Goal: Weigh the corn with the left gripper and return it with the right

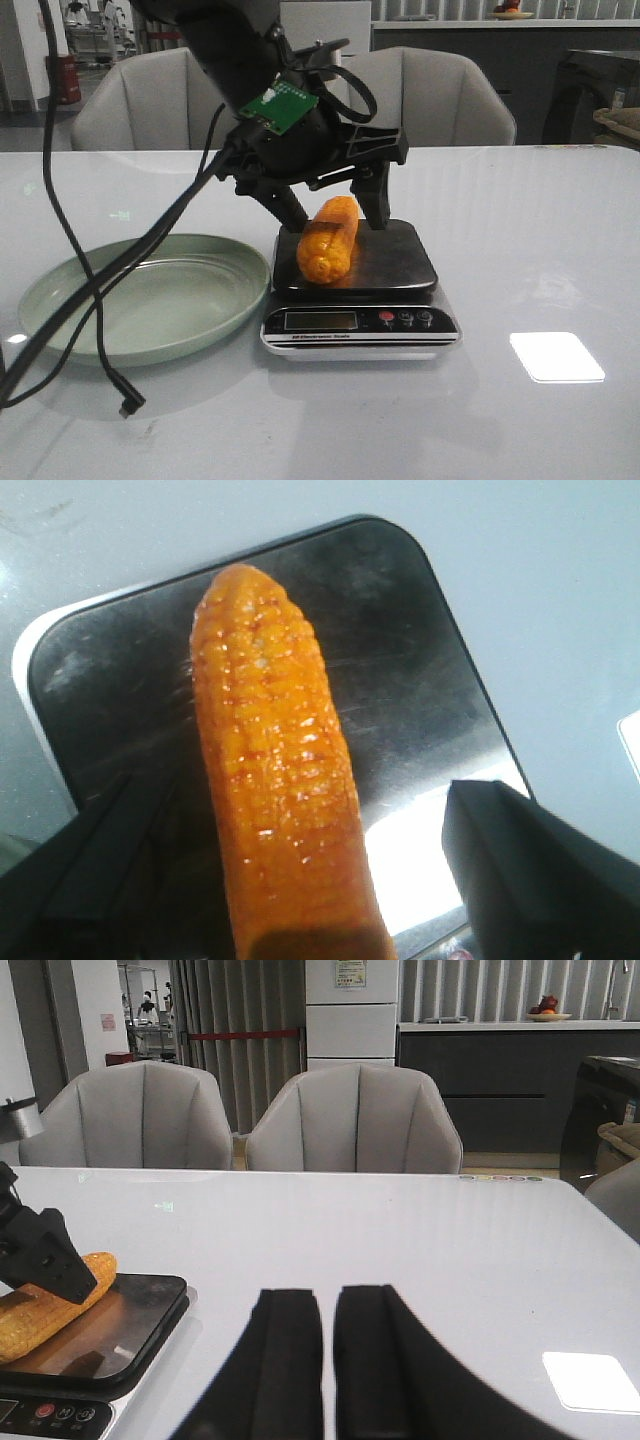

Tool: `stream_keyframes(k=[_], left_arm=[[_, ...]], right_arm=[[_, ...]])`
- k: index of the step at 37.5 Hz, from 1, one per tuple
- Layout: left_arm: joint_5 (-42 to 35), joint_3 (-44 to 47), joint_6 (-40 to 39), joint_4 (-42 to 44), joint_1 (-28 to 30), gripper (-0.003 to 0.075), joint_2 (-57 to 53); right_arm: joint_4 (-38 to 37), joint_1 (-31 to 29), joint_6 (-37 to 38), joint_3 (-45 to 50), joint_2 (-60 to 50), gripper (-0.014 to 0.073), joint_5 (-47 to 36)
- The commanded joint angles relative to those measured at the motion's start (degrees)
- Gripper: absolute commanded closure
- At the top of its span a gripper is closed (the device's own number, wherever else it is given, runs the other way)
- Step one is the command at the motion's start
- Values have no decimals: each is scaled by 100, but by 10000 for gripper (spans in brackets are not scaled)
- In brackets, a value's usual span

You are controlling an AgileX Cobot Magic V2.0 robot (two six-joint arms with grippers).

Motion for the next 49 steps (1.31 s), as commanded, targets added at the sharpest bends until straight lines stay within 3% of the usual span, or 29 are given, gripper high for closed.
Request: stream_keyframes(k=[1, 16, 35, 43, 49], left_arm=[[-213, -221, -12, 121, 23, 158, -685], [-323, 1291, -12, 620, 581, 261, -2810], [-323, 4240, -12, 1392, 891, 263, -7282], [178, 5078, -12, 1494, 891, 265, -8972], [498, 5577, -12, 1585, 891, 342, -10193]], right_arm=[[-57, 8, -26, 66, -50, 380, -490], [-57, 8, -26, 66, -50, 380, -490], [-57, -2, -26, 66, -50, 380, -490], [-57, -2, -26, 66, -50, 380, -490], [-57, -2, -26, 66, -50, 380, -490]])
